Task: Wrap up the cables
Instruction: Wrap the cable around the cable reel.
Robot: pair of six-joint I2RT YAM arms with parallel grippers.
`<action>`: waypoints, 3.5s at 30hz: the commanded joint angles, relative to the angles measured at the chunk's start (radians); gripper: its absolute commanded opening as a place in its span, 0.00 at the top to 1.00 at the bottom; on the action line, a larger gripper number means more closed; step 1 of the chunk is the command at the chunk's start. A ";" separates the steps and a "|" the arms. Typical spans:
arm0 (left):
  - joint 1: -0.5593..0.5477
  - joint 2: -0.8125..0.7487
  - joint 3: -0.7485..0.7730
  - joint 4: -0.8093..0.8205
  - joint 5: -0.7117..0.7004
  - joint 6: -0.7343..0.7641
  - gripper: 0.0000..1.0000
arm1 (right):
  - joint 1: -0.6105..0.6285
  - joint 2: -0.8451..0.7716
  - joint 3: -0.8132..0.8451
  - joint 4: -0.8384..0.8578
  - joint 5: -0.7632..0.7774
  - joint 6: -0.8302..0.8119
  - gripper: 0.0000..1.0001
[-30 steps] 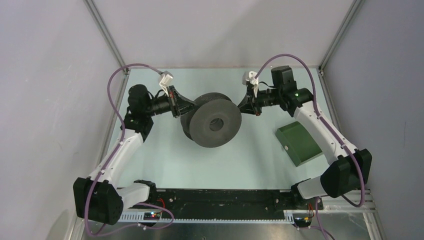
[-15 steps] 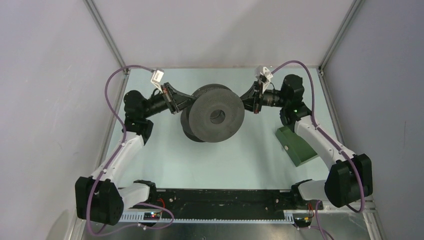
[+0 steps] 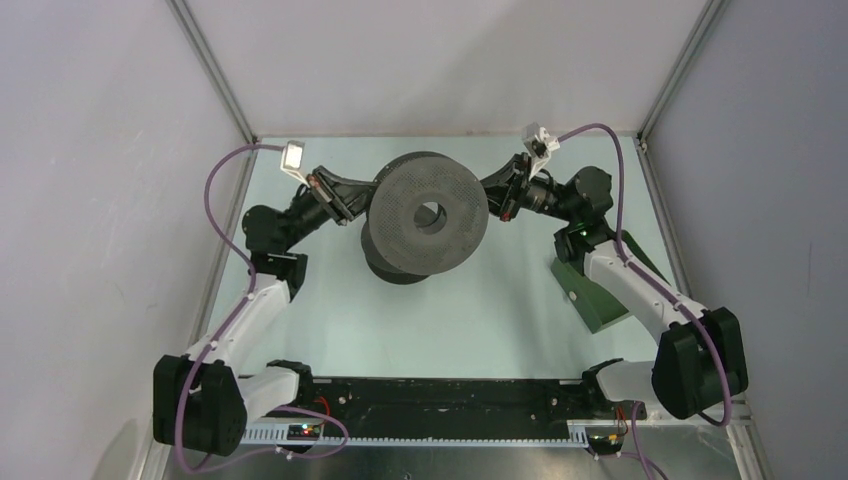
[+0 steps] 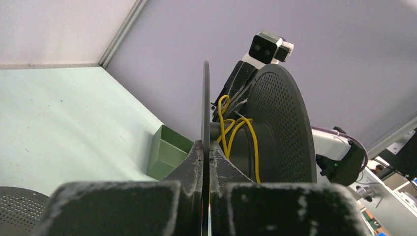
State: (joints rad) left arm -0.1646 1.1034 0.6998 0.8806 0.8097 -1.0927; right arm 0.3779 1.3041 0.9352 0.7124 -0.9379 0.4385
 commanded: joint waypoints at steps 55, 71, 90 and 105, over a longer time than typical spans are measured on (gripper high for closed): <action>0.044 -0.025 -0.055 0.229 -0.107 -0.146 1.00 | -0.101 -0.113 -0.050 -0.279 0.182 0.031 0.73; 0.065 -0.035 -0.002 0.244 0.021 -0.176 1.00 | -0.132 -0.196 -0.199 -0.274 -0.090 -0.431 0.44; 0.066 -0.020 0.098 0.295 0.146 -0.243 1.00 | -0.087 0.064 -0.199 0.127 -0.244 -0.233 0.36; 0.066 -0.035 0.077 0.305 0.127 -0.249 1.00 | -0.023 0.361 -0.200 0.564 -0.144 0.173 0.37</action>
State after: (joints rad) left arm -0.1078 1.0985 0.7506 1.1229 0.9897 -1.3060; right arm 0.3725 1.5990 0.7326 1.0401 -1.1217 0.4595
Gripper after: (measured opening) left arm 0.032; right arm 0.645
